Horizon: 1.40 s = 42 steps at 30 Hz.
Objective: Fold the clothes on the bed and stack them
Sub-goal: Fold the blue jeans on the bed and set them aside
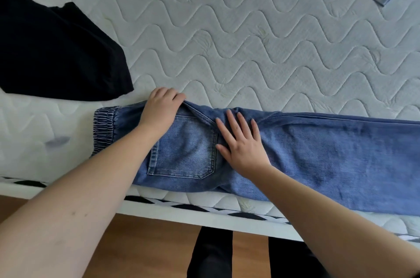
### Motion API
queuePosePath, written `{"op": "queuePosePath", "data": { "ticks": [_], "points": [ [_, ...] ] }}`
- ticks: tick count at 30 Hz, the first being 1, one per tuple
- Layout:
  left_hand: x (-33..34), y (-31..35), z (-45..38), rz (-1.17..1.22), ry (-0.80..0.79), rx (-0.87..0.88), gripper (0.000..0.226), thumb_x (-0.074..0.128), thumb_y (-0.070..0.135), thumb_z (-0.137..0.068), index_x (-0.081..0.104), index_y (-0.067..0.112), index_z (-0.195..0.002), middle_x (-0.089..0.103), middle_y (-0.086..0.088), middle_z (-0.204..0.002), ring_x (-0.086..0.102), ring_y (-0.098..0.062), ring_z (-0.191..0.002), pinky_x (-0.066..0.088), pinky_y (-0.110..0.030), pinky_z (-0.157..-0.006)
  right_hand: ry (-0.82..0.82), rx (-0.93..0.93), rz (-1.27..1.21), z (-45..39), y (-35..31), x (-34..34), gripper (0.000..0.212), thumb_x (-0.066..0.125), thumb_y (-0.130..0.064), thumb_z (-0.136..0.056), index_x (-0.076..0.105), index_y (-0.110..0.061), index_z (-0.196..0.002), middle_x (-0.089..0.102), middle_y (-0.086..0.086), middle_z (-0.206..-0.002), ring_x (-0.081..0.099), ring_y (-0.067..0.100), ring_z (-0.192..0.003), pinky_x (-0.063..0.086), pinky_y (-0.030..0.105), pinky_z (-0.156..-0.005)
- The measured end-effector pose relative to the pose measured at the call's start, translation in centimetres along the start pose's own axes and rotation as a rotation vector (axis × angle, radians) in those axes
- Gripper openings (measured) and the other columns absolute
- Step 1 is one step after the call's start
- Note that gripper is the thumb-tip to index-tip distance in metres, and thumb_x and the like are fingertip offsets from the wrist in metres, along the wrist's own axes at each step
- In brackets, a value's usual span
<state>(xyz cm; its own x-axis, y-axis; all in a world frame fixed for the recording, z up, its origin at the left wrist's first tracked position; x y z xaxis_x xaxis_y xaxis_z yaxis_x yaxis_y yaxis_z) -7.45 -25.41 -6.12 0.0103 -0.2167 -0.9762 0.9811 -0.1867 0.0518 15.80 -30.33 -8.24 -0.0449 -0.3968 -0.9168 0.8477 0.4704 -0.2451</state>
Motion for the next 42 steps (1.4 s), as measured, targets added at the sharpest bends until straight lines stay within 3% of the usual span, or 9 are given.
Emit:
{"op": "queuePosePath", "data": {
  "ticks": [6,14,20,23,25,27,32,36,42],
  "points": [
    [-1.0,-1.5,-0.6,-0.017,-0.19,0.038,0.033,0.057,-0.006,-0.08,0.056,0.005,-0.111,0.05,-0.013,-0.106,0.047,-0.029,-0.101,0.043,-0.037,-0.074,-0.067,0.004,0.02,0.1,-0.2,0.6,0.064,0.02,-0.058,-0.098,0.011,-0.03,-0.155,0.006,-0.003,-0.163,0.005,0.024,-0.15,0.009,0.052,-0.119],
    [-1.2,-1.6,0.7,-0.048,-0.031,0.037,0.032,0.067,-0.015,-0.064,0.061,0.002,-0.091,0.05,-0.018,-0.086,0.05,-0.033,-0.077,0.044,-0.041,-0.061,-0.131,-0.026,0.038,0.8,1.6,1.6,0.073,0.0,-0.065,-0.095,-0.004,-0.024,-0.155,-0.007,-0.005,-0.163,-0.006,0.013,-0.149,-0.002,0.042,-0.121],
    [-1.0,3.6,1.1,-0.018,0.073,0.115,0.035,0.058,0.005,-0.079,0.065,0.005,-0.113,0.06,-0.017,-0.124,0.055,-0.036,-0.115,0.04,-0.048,-0.1,-0.053,-0.025,-0.022,1.2,1.8,-0.1,0.063,0.009,-0.053,-0.099,0.018,-0.025,-0.155,0.012,-0.006,-0.162,0.008,0.012,-0.149,-0.003,0.043,-0.12],
    [-0.8,9.3,-0.2,0.171,0.079,0.067,0.041,0.04,0.024,-0.097,0.06,0.009,-0.129,0.055,-0.012,-0.138,0.048,-0.03,-0.13,0.034,-0.047,-0.111,0.214,0.007,-0.116,1.5,2.0,-2.2,0.042,0.037,-0.032,-0.1,0.063,-0.016,-0.128,0.058,0.0,-0.137,0.048,0.018,-0.133,0.026,0.043,-0.114],
    [0.1,12.0,-1.1,0.234,0.007,-0.023,0.05,0.029,0.031,-0.101,0.046,0.011,-0.143,0.042,-0.008,-0.151,0.035,-0.026,-0.141,0.026,-0.045,-0.116,0.43,0.035,-0.188,1.8,3.1,-3.4,0.026,0.052,-0.021,-0.093,0.072,-0.012,-0.106,0.072,0.001,-0.108,0.063,0.024,-0.111,0.041,0.042,-0.101],
    [1.9,13.7,-1.1,0.181,-0.084,-0.085,0.055,0.025,0.035,-0.102,0.028,0.015,-0.153,0.022,-0.003,-0.161,0.018,-0.022,-0.149,0.014,-0.043,-0.12,0.496,0.101,-0.24,1.5,4.5,-4.2,0.027,0.049,-0.018,-0.092,0.068,-0.011,-0.109,0.069,0.003,-0.103,0.062,0.027,-0.105,0.04,0.039,-0.096],
    [4.7,14.7,1.2,0.021,-0.01,-0.14,0.059,0.027,0.039,-0.102,0.014,0.02,-0.157,0.006,-0.003,-0.164,0.01,-0.024,-0.151,0.012,-0.048,-0.121,0.187,0.145,-0.164,-0.2,6.7,-1.8,0.054,0.04,-0.032,-0.101,0.029,-0.016,-0.152,0.026,0.001,-0.159,0.021,0.021,-0.147,0.009,0.04,-0.12],
    [6.5,14.1,3.1,0.015,0.067,-0.132,0.063,0.03,0.045,-0.101,0.011,0.022,-0.157,0.004,-0.005,-0.165,0.009,-0.025,-0.151,0.012,-0.051,-0.12,0.076,0.065,-0.007,0.6,9.9,0.3,0.06,0.028,-0.051,-0.101,0.019,-0.026,-0.154,0.019,-0.004,-0.161,0.017,0.017,-0.148,0.005,0.039,-0.12],
    [7.6,12.6,4.6,-0.049,0.064,-0.063,0.058,0.018,0.051,-0.103,0.013,0.029,-0.156,0.005,-0.003,-0.165,0.009,-0.027,-0.151,0.017,-0.057,-0.116,0.056,0.218,0.047,3.2,19.2,-0.1,0.06,0.019,-0.054,-0.099,0.009,-0.032,-0.154,0.012,-0.009,-0.162,0.012,0.016,-0.149,-0.002,0.036,-0.119]
  ]
}}
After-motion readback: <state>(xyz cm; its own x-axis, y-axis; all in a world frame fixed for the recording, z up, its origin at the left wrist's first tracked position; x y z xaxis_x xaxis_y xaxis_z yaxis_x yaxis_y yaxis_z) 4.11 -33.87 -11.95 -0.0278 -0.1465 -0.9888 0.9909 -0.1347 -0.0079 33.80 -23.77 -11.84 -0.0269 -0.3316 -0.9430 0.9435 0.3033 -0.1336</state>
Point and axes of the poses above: each hand's wrist, its own z-axis away from the middle knuckle, its own x-axis out of the palm, y = z × x, the point moved 4 cm from there along -z, towards the middle knuckle
